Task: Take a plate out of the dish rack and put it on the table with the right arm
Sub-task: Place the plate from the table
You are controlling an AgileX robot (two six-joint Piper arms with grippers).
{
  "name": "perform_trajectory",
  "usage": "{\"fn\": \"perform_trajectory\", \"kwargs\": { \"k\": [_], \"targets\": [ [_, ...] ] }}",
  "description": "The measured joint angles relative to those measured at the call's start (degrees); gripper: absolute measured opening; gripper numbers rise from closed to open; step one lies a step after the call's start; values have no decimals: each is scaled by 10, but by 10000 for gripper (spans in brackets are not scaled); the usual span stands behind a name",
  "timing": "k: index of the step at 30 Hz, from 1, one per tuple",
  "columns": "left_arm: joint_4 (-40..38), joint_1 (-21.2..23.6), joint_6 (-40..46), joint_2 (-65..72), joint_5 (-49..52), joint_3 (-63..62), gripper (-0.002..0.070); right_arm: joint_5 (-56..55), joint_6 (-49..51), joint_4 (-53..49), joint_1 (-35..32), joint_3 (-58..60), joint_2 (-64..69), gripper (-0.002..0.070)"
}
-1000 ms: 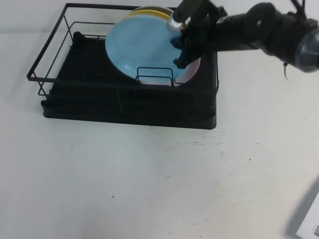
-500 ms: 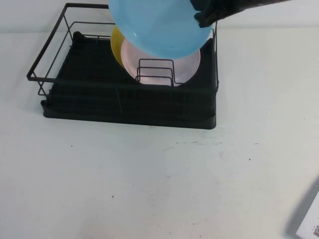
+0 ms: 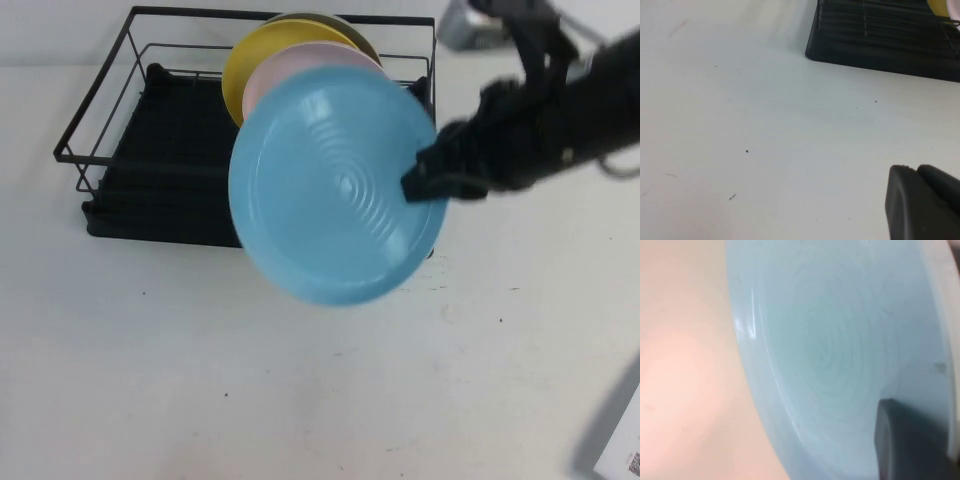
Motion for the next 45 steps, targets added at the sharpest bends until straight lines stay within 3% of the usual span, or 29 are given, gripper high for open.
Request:
{"fn": "perform_trajectory", "kwargs": {
  "k": [7, 33, 36, 41, 45],
  "targets": [
    [0, 0, 0, 0, 0, 0, -4, -67, 1, 166, 0, 158, 12, 77],
    [0, 0, 0, 0, 0, 0, -4, -91, -18, 267, -1, 176, 198, 85],
    [0, 0, 0, 0, 0, 0, -4, -101, -20, 259, -1, 176, 205, 144],
    [0, 0, 0, 0, 0, 0, -4, -124, -20, 237, -1, 176, 211, 351],
    [0, 0, 0, 0, 0, 0, -4, -132, -16, 220, -1, 176, 201, 419]
  ]
}}
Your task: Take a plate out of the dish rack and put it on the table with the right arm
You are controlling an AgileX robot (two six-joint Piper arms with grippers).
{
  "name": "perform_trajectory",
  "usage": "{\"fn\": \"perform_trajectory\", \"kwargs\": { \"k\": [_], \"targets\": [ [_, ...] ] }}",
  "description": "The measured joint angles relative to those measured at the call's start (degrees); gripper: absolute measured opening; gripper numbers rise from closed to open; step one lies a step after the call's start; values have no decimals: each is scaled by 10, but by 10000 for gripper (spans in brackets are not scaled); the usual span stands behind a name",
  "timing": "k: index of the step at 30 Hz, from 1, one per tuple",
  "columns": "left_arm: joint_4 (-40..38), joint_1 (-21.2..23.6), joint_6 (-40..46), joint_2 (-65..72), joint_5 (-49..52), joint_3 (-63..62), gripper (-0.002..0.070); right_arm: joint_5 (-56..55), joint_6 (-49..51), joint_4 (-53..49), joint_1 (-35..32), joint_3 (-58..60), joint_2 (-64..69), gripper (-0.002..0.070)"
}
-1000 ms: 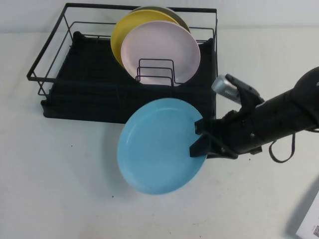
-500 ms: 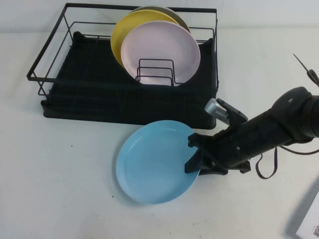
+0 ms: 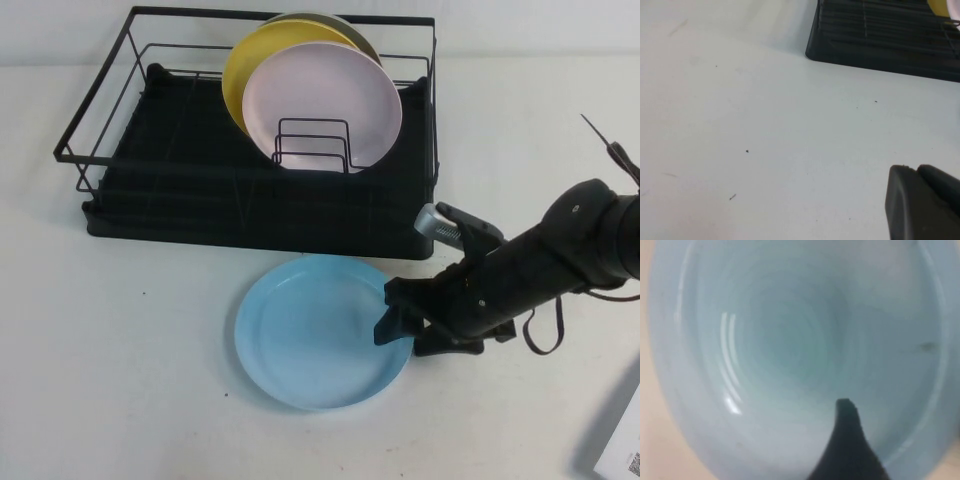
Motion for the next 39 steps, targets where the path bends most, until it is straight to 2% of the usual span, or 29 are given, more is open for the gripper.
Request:
{"fn": "perform_trajectory", "kwargs": {
  "k": [4, 7, 9, 13, 16, 25, 32, 39],
  "targets": [
    [0, 0, 0, 0, 0, 0, -4, -15, 34, -93, 0, 1, -46, 433],
    [0, 0, 0, 0, 0, 0, -4, -4, 55, -170, 2, 1, -116, 392],
    [0, 0, 0, 0, 0, 0, -4, 15, 60, -199, 3, 1, -175, 318],
    [0, 0, 0, 0, 0, 0, -4, 54, 62, -242, 3, 1, -279, 83],
    [0, 0, 0, 0, 0, 0, -4, 76, 64, -273, 3, 1, -347, 10],
    [0, 0, 0, 0, 0, 0, -4, 132, 53, -352, 3, 45, -522, -17],
    [0, 0, 0, 0, 0, 0, -4, 163, 53, -367, 3, 164, -674, -18],
    [0, 0, 0, 0, 0, 0, -4, 154, 53, -404, 3, 283, -744, -18]
  ]
}}
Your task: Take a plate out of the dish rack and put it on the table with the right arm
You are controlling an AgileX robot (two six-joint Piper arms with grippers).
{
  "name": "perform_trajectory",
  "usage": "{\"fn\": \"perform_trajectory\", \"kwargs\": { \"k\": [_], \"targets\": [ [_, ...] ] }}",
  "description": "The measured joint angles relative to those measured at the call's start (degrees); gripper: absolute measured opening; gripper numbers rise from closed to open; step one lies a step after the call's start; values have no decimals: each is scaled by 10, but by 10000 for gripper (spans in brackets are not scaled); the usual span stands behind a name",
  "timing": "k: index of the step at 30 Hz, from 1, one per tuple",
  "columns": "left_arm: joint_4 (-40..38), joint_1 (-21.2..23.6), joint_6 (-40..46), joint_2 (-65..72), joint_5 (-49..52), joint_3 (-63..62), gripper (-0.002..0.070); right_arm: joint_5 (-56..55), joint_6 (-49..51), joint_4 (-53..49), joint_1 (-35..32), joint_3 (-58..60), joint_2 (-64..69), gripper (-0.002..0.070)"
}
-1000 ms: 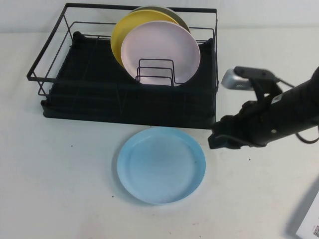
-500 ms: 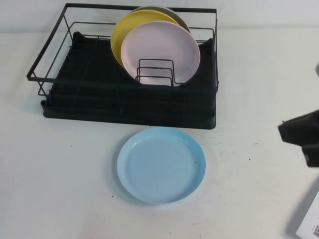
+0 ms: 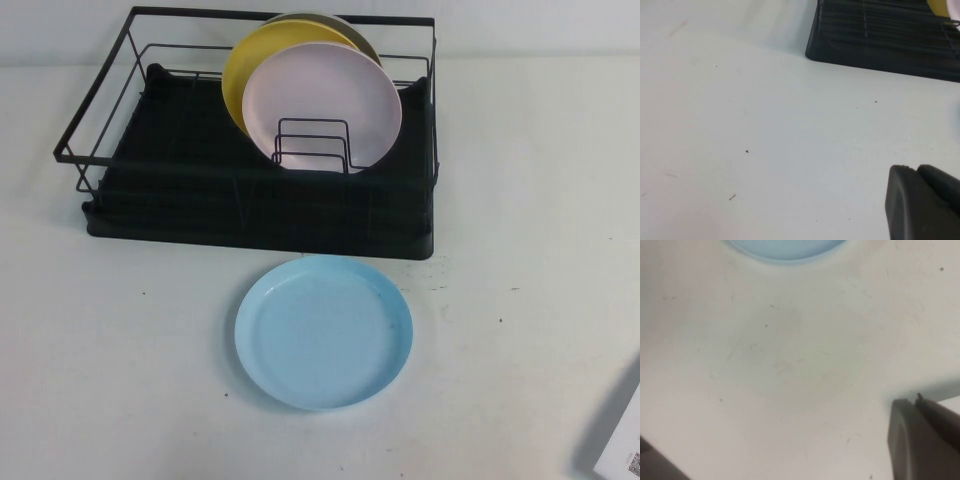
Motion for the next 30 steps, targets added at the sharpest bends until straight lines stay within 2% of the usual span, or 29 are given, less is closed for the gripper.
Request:
{"fn": "perform_trajectory", "kwargs": {
  "k": [9, 16, 24, 30],
  "targets": [
    [0, 0, 0, 0, 0, 0, -4, -228, 0, -24, -5, 160, -17, -18],
    [0, 0, 0, 0, 0, 0, -4, -368, 0, -41, -123, 267, -127, -18],
    [0, 0, 0, 0, 0, 0, -4, -398, 0, -18, -249, 335, -296, -18],
    [0, 0, 0, 0, 0, 0, -4, -409, 0, 9, -289, 352, -342, -18]
  ]
}}
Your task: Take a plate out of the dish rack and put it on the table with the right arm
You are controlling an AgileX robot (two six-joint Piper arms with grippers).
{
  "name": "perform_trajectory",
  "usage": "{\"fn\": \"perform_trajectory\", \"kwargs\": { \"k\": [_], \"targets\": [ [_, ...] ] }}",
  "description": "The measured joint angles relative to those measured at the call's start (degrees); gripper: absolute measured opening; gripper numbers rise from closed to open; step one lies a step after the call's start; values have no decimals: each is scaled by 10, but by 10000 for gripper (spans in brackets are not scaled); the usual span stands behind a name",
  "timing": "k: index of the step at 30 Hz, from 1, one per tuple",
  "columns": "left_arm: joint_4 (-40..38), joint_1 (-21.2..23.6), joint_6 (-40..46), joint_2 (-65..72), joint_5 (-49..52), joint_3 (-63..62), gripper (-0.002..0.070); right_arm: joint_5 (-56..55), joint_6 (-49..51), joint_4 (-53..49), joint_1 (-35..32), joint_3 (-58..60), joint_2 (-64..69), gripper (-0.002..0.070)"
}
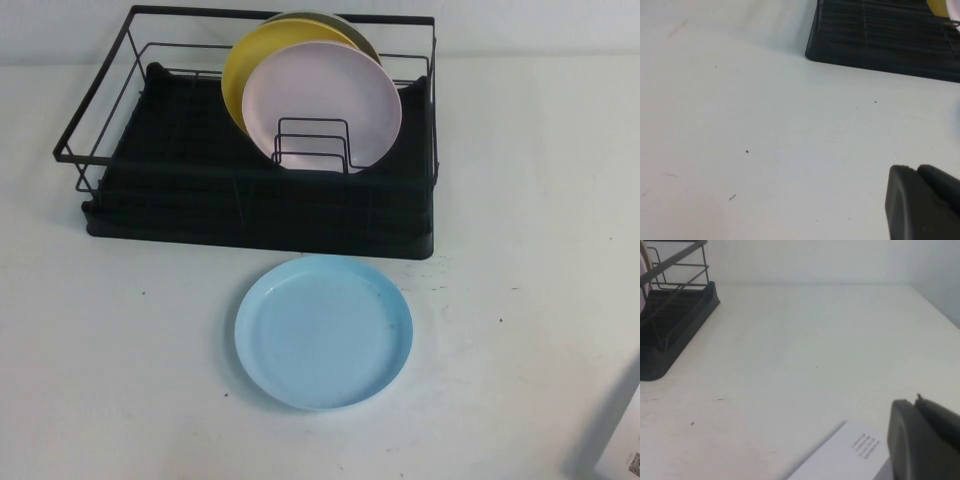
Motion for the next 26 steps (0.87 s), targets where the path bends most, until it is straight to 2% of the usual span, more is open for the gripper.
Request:
{"fn": "perform_trajectory", "kwargs": {
  "k": [9, 13, 19, 26],
  "targets": [
    [0, 0, 0, 0, 0, 0, -4, 78, 0, 2, 3, 5, 0, -18],
    [0, 0, 0, 0, 0, 0, -4, 83, 0, 2, 13, 5, 0, -18],
    [0, 0, 0, 0, 0, 0, -4, 83, 0, 2, 67, 5, 0, -18],
    [0, 0, 0, 0, 0, 0, -4, 84, 0, 2, 71, 5, -1, -18]
  ]
}}
